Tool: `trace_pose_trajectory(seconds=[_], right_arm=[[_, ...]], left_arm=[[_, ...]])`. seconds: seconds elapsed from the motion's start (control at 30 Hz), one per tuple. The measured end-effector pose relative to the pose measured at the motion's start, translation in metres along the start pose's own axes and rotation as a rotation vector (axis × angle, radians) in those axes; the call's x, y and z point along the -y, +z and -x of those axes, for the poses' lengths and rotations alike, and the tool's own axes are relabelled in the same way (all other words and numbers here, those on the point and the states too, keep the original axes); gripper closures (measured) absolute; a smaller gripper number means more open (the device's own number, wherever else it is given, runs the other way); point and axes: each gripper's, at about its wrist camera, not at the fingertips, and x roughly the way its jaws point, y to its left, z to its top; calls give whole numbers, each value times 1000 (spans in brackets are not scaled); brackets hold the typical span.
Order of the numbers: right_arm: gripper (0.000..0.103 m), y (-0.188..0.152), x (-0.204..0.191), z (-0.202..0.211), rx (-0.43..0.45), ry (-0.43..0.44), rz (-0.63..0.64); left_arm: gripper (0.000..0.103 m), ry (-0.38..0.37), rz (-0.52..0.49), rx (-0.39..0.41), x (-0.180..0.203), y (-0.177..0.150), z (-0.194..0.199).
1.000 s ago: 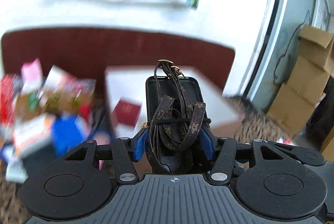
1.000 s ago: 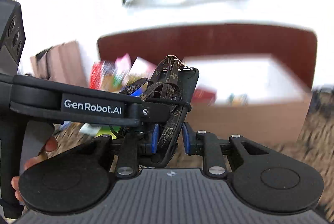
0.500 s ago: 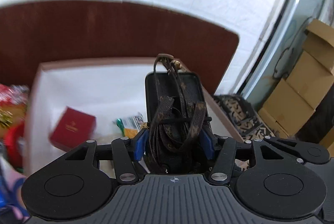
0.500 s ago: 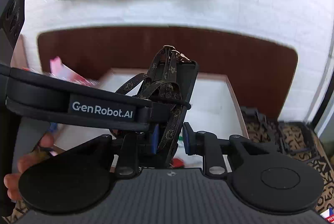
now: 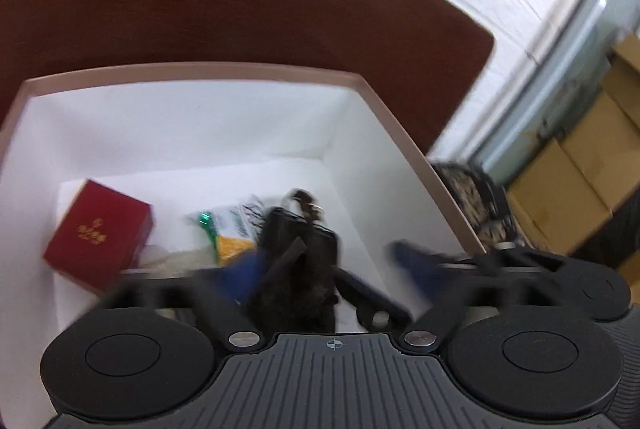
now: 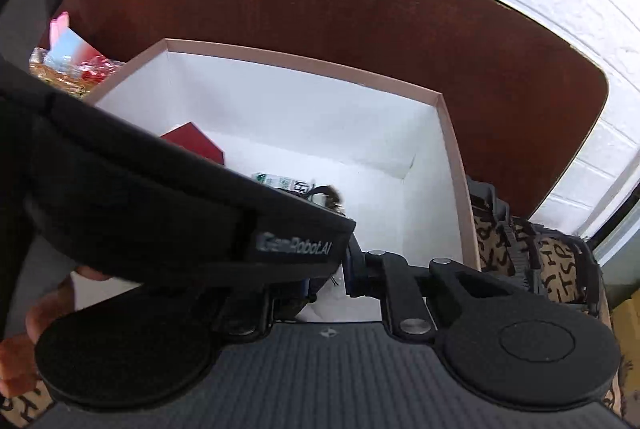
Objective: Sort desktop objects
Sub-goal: 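Carry the phone case over the brown box and release it inside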
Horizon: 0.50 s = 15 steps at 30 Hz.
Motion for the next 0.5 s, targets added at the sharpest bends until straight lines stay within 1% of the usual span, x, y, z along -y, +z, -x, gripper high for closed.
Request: trace_pose_trajectory(seconds=[0.03,0.07,0.1,0.13,0.17,0.2,0.23,0.3,0.5], right_arm=[[48,0,1,2,19,-6,-5],[38,-1,2,4,36,-14,-14],[25,-1,2,7,57,-21,-22],[17,-2,2,10,78,-25,-29],[13,-3,2,12,91,-26,-35],[7,-3,2,14,98,-27,-45],[5,-4,2,16,103,-29,-57],[3,-5,2,20,102,-17,-71],[2,-8,-3,35,99,-3,-86]], left_arm=[[0,13,21,40,-3,-2,6],[0,19,29,55,-5,-2,9],[0,21,31,54,-5,0,10],[0,28,32,50,-6,0,12],[0,43,29,52,-6,0,13],[0,58,24,60,-6,-1,16],[0,72,15,73,-5,-2,19],[0,90,-4,89,-4,-4,25],[0,100,-44,103,5,-12,45]])
